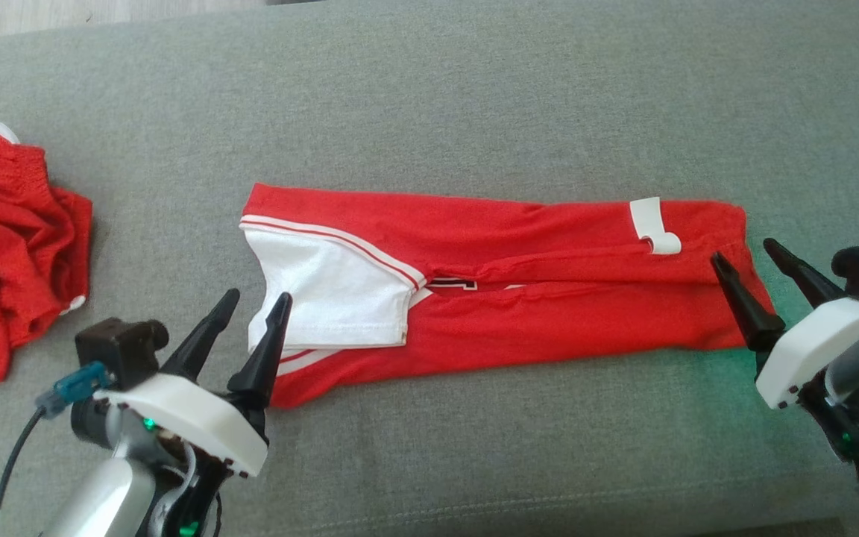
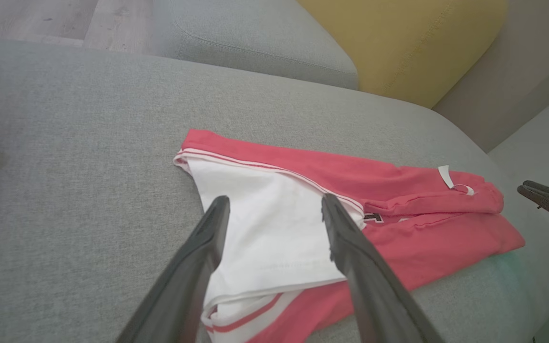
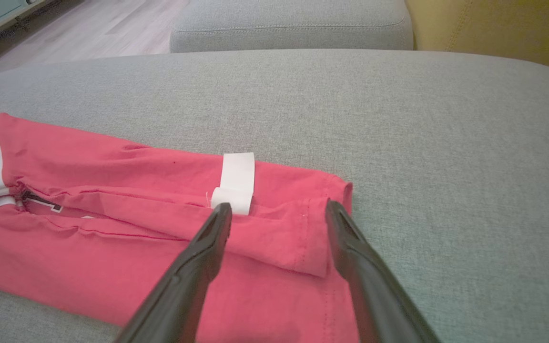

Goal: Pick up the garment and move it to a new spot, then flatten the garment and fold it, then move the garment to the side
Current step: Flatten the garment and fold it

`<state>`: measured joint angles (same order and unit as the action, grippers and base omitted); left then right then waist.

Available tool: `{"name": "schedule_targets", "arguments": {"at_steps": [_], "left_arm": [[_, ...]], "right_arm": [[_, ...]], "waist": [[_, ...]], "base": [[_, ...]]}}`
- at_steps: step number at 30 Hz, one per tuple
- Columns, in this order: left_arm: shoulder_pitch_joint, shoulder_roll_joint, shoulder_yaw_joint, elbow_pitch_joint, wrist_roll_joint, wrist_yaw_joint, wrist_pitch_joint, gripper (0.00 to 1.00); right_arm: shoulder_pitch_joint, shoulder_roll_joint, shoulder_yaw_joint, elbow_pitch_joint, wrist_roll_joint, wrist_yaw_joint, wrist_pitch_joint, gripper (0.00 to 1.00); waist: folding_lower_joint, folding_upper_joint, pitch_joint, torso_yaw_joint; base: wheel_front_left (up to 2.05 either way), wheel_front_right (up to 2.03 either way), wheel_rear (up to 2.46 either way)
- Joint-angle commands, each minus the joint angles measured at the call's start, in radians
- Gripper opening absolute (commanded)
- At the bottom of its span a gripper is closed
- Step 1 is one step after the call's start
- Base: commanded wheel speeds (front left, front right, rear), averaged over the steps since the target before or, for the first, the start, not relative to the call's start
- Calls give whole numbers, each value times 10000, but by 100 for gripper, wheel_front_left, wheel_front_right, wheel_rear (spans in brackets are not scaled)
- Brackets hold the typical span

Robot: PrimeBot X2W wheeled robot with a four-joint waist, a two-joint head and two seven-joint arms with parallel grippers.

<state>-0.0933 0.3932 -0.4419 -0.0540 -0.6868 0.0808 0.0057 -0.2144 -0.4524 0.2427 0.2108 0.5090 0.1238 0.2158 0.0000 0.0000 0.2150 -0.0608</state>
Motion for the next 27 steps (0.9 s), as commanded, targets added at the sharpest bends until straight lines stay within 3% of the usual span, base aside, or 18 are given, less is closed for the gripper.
{"name": "schedule_targets", "arguments": {"at_steps": [1,16,27], "left_arm": [[-532,167,358,-244,111,55,-158,100],[-968,-42,252,74,857,337,-1065,100],[-888,-800,189,912,1423,872,-2319,100]], "right_arm": [[-39,-142,-23,-336,-34,69,-71,100],[-93,190,-329,-346,-202,69,-518,100],[125,936,-1090,-417,-859,69,-825,100]], "waist": [[0,0,-8,-3],[0,0,-24,29],[0,0,-164,61]], "base": [[0,0,0],[0,0,0],[0,0,0]]}}
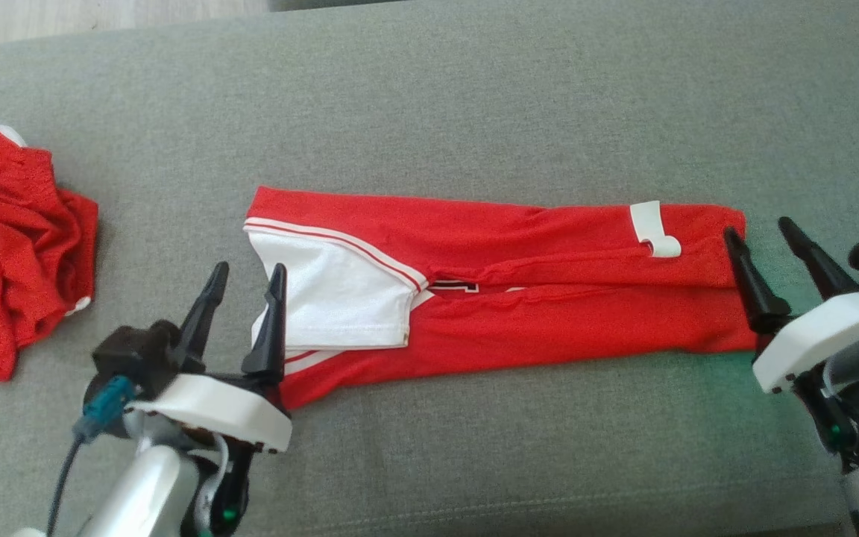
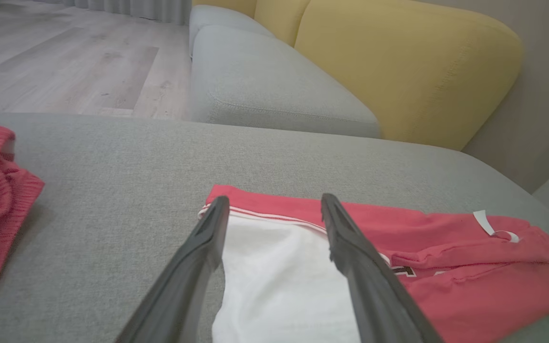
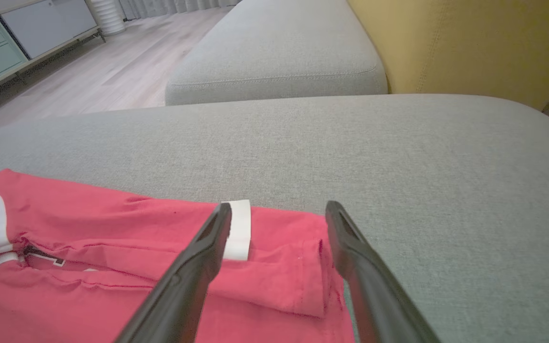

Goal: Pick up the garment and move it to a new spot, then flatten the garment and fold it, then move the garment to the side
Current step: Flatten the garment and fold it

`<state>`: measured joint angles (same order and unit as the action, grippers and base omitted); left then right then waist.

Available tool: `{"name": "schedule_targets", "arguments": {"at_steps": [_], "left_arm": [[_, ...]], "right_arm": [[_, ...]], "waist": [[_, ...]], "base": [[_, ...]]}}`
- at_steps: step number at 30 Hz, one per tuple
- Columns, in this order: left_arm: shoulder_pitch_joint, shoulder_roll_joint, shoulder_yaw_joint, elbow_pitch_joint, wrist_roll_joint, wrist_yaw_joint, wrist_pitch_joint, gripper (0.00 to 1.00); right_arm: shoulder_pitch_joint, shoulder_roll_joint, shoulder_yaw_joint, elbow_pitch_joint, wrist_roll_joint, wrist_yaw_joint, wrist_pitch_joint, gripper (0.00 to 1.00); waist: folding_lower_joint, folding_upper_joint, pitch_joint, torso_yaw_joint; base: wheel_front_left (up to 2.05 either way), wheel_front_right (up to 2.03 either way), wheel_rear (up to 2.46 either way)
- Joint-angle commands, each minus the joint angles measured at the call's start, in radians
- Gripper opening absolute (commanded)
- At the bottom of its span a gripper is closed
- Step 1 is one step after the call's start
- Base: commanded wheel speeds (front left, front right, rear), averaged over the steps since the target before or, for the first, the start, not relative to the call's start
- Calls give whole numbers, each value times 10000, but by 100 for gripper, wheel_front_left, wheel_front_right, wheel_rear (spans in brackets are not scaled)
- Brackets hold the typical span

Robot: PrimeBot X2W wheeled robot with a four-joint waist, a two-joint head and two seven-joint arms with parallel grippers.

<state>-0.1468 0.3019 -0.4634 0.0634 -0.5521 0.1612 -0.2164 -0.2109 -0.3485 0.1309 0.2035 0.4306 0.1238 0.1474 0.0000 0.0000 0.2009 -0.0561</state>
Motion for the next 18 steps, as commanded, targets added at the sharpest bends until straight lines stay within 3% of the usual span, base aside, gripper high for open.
{"name": "schedule_targets", "arguments": {"at_steps": [1,10,18], "left_arm": [[-333,15,421,-173,121,109,-182,100],[-110,-637,699,418,506,189,-439,100],[105,-1264,1078,471,1187,-201,-451,100]], "right_arm": [[141,-1,-125,-320,-199,69,-165,100],[552,1081,-1247,41,-1274,69,48,100],[246,1668,-1971,858,-2190,69,310,100]], "waist": [[0,0,-55,28],[0,0,-337,192],[0,0,-421,478]], "base": [[0,0,0],[0,0,0],[0,0,0]]}}
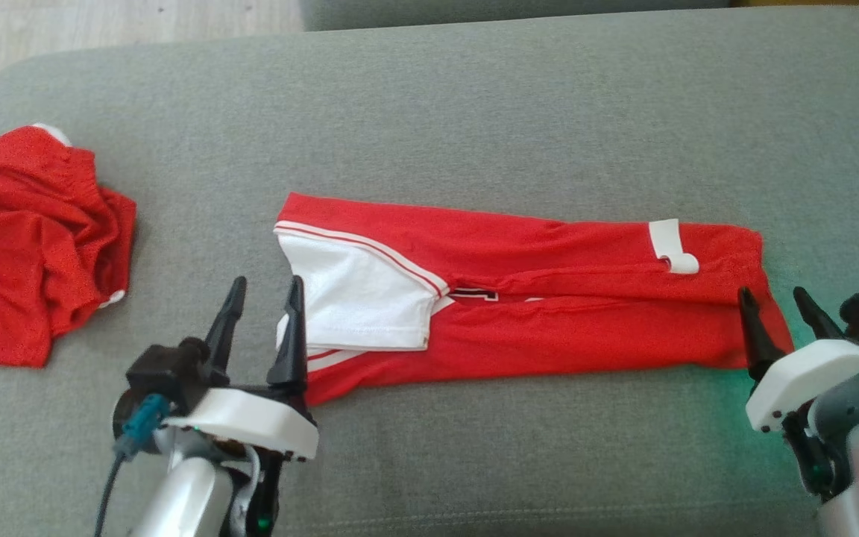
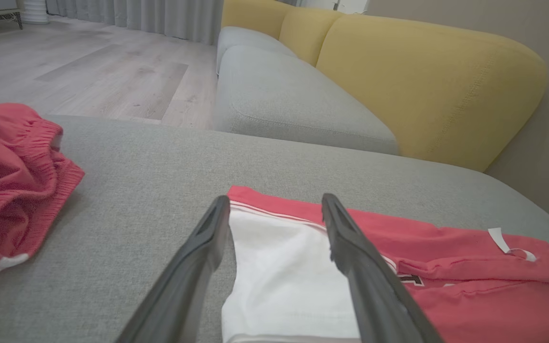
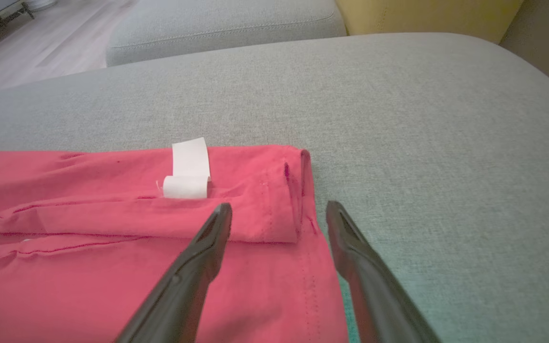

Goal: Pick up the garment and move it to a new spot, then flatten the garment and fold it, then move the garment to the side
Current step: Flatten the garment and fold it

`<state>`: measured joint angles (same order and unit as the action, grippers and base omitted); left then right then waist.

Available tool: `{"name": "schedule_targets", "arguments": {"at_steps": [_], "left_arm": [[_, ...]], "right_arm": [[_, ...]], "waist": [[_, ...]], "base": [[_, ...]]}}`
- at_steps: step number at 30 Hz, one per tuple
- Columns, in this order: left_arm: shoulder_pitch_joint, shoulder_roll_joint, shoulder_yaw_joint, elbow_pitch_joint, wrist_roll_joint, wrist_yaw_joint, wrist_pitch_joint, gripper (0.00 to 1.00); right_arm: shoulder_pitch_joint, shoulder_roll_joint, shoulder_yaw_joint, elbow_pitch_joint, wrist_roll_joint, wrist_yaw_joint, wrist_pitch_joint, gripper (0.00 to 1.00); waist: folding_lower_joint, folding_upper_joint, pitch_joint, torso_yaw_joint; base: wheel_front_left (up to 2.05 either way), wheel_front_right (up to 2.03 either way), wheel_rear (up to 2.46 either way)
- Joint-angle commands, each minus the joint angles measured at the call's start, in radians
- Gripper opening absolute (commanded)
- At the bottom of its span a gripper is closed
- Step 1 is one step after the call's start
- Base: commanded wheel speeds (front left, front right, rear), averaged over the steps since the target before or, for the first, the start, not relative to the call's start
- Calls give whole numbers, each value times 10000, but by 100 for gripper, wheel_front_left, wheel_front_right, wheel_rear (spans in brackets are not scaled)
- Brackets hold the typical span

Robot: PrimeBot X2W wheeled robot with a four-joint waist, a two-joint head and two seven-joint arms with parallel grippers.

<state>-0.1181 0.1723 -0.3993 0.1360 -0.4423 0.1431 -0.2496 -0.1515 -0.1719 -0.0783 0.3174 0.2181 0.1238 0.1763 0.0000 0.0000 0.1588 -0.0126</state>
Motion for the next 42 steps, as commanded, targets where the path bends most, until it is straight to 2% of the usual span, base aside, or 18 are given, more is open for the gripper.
{"name": "schedule_targets", "arguments": {"at_steps": [1,10,17,21,22,23,25,26,33,42], "left_arm": [[-142,-56,476,-242,175,-70,-120,100],[4,-610,969,-62,718,-584,-121,100],[48,-870,1360,-64,999,-809,-121,100],[65,-969,1543,-88,1126,-903,-121,100],[66,-989,1582,-94,1157,-923,-121,100],[61,-1006,1622,-100,1188,-944,-121,100],[34,-1037,1709,-111,1241,-985,-121,100],[22,-1052,1761,-122,1267,-993,-122,100],[68,-1132,1943,-124,1430,-1092,-122,100],[158,-1173,2112,-125,1573,-1157,-122,100]], "right_arm": [[-423,-84,62,-149,-140,69,65,100],[-1207,6,-355,1210,-688,69,292,100],[-1694,1,-751,2459,-1022,69,596,100],[-1943,56,-584,3012,-886,69,747,100],[-2000,41,-508,3111,-843,69,753,87],[-2060,22,-447,3189,-808,69,728,50],[-2178,11,-348,3324,-742,69,636,23],[-2230,16,-299,3385,-693,69,574,0],[-2493,-247,-197,3627,-414,69,208,0],[-2498,-1152,-1054,3284,-318,69,181,0]], "waist": [[0,0,0,84],[0,0,79,396],[0,0,176,532],[0,0,235,543],[0,0,263,539],[0,0,293,530],[0,0,330,508],[0,0,334,493],[0,0,235,345],[0,0,166,126]], "base": [[0,0,0],[0,0,0],[0,0,0],[0,0,0],[0,0,0],[0,0,0],[0,0,0],[0,0,0],[0,0,0],[0,0,0]]}}
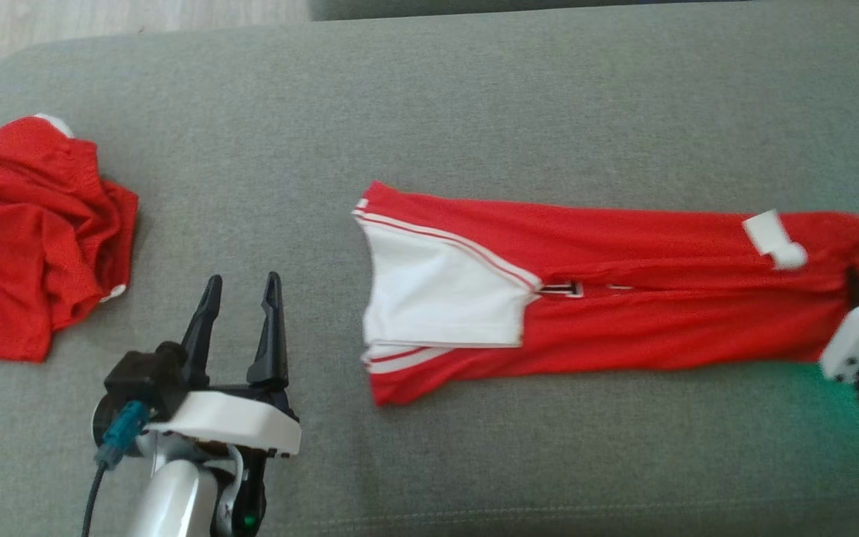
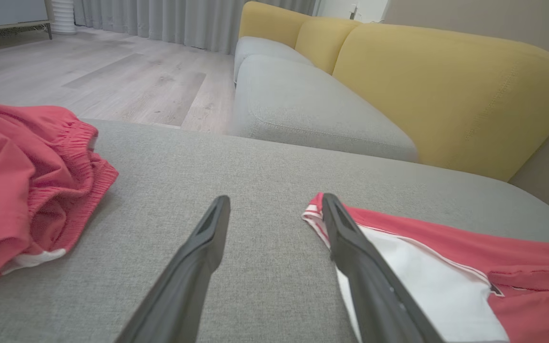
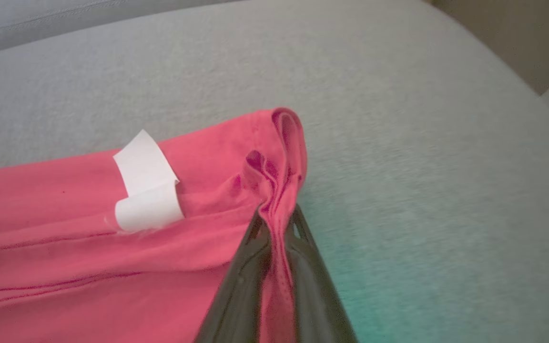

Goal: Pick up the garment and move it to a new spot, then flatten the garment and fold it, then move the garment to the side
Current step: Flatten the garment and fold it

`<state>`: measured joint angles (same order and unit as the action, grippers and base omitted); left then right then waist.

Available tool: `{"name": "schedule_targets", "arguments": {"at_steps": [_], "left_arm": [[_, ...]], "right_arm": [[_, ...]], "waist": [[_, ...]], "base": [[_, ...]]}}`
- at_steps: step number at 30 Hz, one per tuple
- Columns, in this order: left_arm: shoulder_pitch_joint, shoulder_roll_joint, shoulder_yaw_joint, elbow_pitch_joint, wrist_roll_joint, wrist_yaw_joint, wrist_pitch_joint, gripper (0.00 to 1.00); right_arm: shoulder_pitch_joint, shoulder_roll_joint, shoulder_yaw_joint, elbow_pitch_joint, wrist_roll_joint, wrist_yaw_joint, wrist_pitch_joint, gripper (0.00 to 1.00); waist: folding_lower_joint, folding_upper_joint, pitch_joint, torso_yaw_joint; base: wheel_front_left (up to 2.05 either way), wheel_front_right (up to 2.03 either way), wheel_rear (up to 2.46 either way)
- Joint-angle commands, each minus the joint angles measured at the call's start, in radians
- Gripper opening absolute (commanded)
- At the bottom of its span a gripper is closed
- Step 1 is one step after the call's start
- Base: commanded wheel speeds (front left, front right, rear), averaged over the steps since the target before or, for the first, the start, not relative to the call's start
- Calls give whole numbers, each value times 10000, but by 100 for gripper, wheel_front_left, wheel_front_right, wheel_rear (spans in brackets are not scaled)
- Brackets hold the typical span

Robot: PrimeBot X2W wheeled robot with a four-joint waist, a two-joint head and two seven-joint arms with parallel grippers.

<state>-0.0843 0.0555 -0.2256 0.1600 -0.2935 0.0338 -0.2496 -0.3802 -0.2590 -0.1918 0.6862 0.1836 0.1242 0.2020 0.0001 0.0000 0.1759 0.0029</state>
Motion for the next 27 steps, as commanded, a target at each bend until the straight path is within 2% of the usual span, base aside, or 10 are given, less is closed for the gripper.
{"name": "schedule_targets", "arguments": {"at_steps": [1,3,9,15,23,27], "left_arm": [[-179,-8,401,-368,102,-65,-122,100],[-196,-13,444,-358,139,-72,-122,100],[-264,-27,499,-258,192,-138,-122,100],[-254,-39,444,-146,229,-156,-122,100],[-286,-49,390,-113,203,-151,-122,100],[-304,-50,367,-140,141,-108,-122,100]], "right_arm": [[-172,-372,-33,-516,27,65,-39,0],[-120,-492,-184,-778,55,65,79,0],[155,-243,-47,-1934,917,65,563,0],[726,251,983,-3763,2302,65,1278,0],[1445,618,2388,-6452,3313,65,2118,0],[1496,794,3159,-7067,3668,65,2277,0]], "waist": [[-1,0,6,-69],[-1,0,49,-158],[-1,0,106,-377],[-1,0,42,-449],[-1,0,-67,-147],[-1,0,-92,17]], "base": [[0,0,0],[0,0,0],[0,0,0],[0,0,0],[0,0,0],[0,0,0]]}}
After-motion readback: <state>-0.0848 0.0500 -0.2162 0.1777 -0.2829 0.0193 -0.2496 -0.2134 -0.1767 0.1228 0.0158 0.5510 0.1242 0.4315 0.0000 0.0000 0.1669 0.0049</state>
